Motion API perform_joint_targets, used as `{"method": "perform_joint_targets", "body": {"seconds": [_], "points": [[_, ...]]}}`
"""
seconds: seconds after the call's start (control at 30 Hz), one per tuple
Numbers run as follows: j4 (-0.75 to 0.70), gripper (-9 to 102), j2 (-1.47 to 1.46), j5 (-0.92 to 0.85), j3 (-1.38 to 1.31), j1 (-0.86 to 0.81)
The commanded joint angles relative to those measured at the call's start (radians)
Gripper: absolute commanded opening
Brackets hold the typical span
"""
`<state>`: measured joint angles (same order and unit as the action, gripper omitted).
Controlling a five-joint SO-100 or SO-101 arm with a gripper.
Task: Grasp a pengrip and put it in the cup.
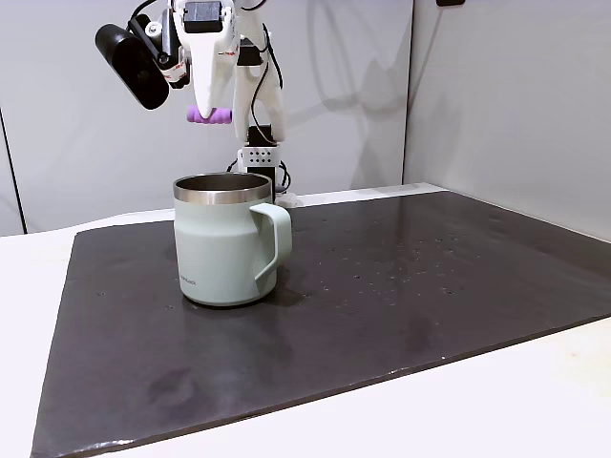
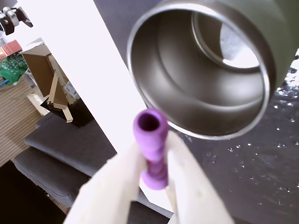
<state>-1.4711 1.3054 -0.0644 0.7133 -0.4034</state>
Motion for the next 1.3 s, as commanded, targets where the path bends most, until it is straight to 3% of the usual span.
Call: {"method": "perform_joint_targets", "body": {"seconds": [0.0,0.1,0.17,0.57,1.27], "points": [[-0.018,8,-0.003,-0.002,-0.086,0.012],[-0.089,31,-0.044,0.025,-0.17,0.011],[-0.129,38,-0.077,0.025,-0.239,0.011],[-0.175,37,-0.172,0.009,-0.465,-0.014],[-0.189,34,-0.173,-0.018,-0.502,-0.025]]}}
